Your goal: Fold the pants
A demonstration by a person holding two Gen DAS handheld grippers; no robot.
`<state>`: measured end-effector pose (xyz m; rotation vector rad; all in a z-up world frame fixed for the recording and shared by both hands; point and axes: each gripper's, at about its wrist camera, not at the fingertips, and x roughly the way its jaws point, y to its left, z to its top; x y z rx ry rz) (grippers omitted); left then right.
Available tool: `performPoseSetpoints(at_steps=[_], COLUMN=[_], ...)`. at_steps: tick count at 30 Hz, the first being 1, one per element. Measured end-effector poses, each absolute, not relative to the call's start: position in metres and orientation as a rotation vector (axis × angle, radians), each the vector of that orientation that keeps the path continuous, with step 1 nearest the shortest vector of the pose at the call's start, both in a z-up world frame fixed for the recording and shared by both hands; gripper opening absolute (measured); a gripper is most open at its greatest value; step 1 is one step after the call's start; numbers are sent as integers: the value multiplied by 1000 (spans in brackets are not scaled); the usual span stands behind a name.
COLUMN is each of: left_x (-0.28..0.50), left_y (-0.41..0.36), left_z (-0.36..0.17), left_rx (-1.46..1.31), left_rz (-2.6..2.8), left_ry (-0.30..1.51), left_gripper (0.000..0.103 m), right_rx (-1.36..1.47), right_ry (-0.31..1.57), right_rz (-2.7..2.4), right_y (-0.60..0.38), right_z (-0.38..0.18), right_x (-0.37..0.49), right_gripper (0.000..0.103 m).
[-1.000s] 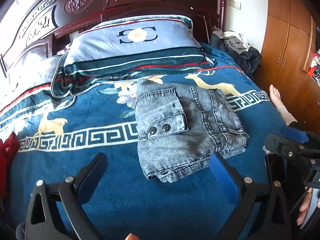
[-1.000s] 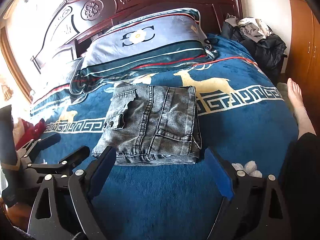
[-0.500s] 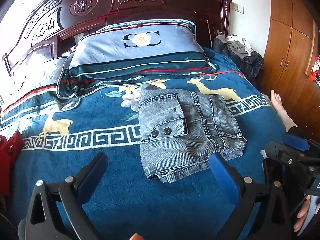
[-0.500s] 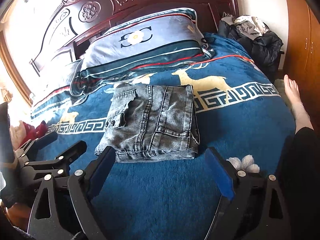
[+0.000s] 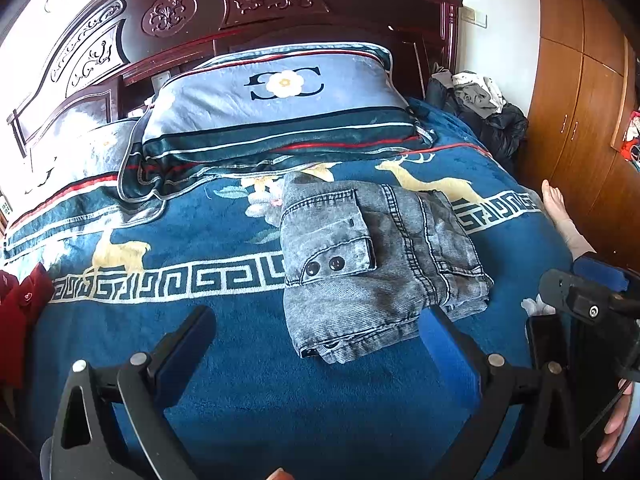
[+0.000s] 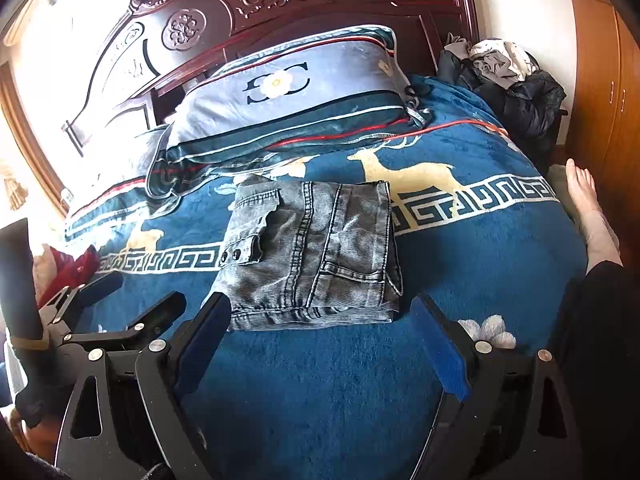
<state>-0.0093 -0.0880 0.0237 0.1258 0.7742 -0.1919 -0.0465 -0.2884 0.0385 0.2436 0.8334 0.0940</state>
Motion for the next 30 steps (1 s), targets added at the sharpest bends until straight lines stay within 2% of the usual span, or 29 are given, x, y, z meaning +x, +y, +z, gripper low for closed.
performPoseSetpoints(at_steps=[30], left_x=[-17], left_y=[-85], left_z=[33], left_rx=[109], left_rz=[-196], left_ry=[798], left_gripper=[103], right_rx=[234], right_ry=[822], right_rz=[78], right_y=[-282], right_z=[58], right_x=[-53], right_gripper=[92])
